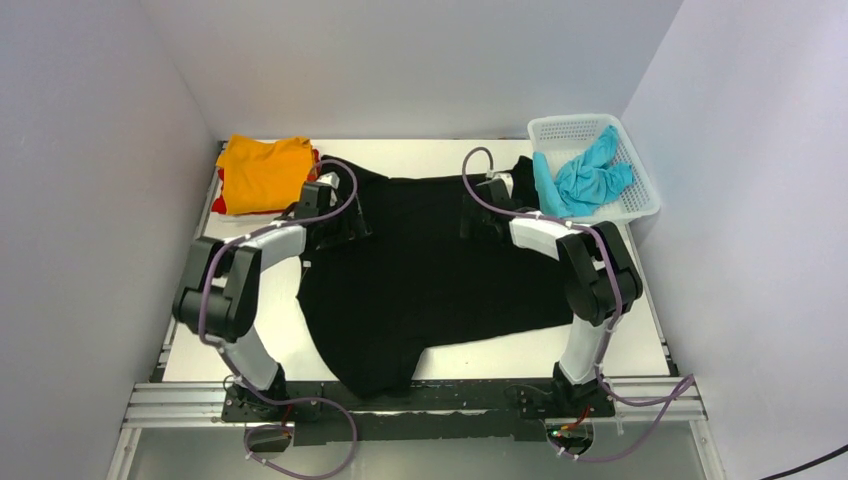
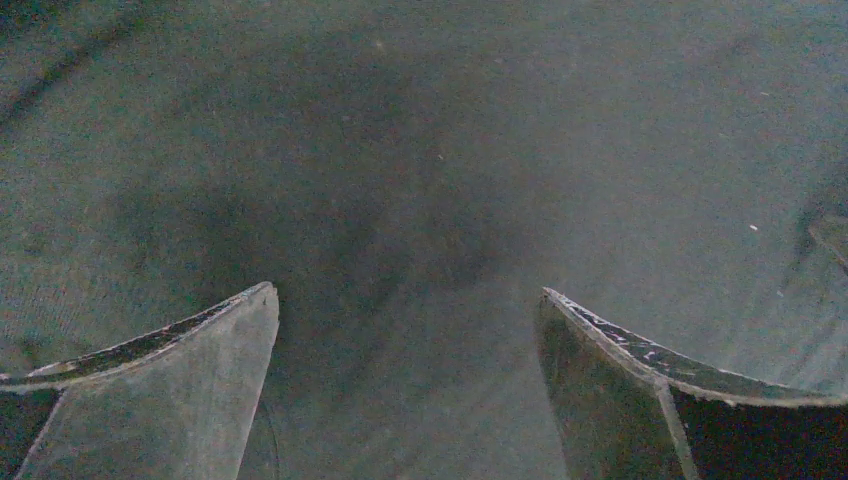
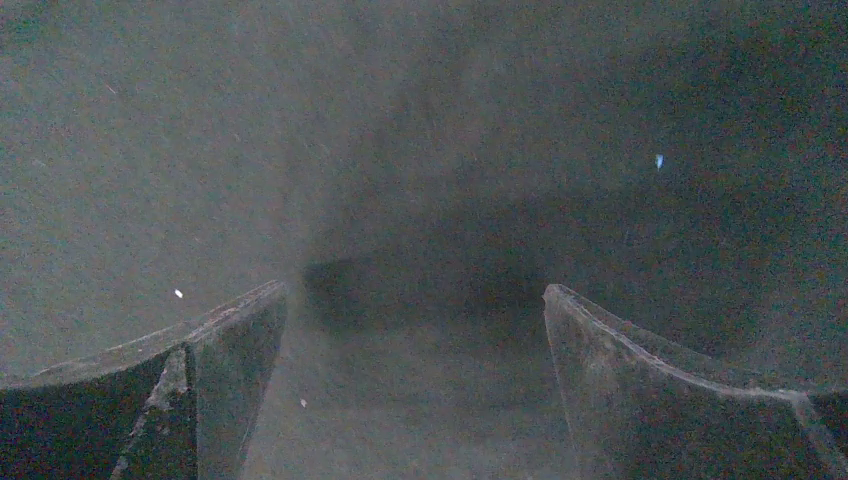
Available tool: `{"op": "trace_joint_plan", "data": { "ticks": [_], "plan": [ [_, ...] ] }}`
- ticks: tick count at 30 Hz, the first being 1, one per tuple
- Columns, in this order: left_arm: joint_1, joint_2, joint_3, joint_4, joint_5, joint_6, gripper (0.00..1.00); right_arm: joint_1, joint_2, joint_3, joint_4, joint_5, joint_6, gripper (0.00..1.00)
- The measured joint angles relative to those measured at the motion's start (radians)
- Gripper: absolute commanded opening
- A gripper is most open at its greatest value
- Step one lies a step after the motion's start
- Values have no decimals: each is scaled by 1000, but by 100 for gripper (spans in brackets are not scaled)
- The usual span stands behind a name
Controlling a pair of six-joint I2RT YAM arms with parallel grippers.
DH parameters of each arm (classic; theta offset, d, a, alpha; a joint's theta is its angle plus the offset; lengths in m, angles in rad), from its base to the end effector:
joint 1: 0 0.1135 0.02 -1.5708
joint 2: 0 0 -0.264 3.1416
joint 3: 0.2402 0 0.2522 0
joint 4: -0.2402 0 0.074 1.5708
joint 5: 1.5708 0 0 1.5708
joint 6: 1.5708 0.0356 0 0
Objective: Fold and stack the t-shirts
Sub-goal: Flatten out the tshirt
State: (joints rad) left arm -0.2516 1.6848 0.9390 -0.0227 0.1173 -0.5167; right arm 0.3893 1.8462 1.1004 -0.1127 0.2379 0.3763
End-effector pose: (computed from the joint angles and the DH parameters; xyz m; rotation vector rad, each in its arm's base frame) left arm 0.3373 -0.0910 0.1776 -0.2569 2.3776 -0.5102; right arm 0.3579 0.1378 0.1632 0.0910 2.3966 0.0673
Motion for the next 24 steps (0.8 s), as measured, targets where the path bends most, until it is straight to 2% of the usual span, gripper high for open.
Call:
{"op": "trace_joint_plan", "data": {
  "ticks": [3,11,20,24],
  "plan": [
    [13,97,69,-28,1,-2,100,-5,-8,-40,-13,-16,27,100],
    [47,297,357,-125,7,-9,99,-44,-3,-24,-13,-65,93,100],
    [55,586,826,-288,-1,16,99,-75,41,36,-6,-92,115,100],
    [56,626,908,-336,9,40,99,-76,39,35,-3,-108,87,100]
  ]
}}
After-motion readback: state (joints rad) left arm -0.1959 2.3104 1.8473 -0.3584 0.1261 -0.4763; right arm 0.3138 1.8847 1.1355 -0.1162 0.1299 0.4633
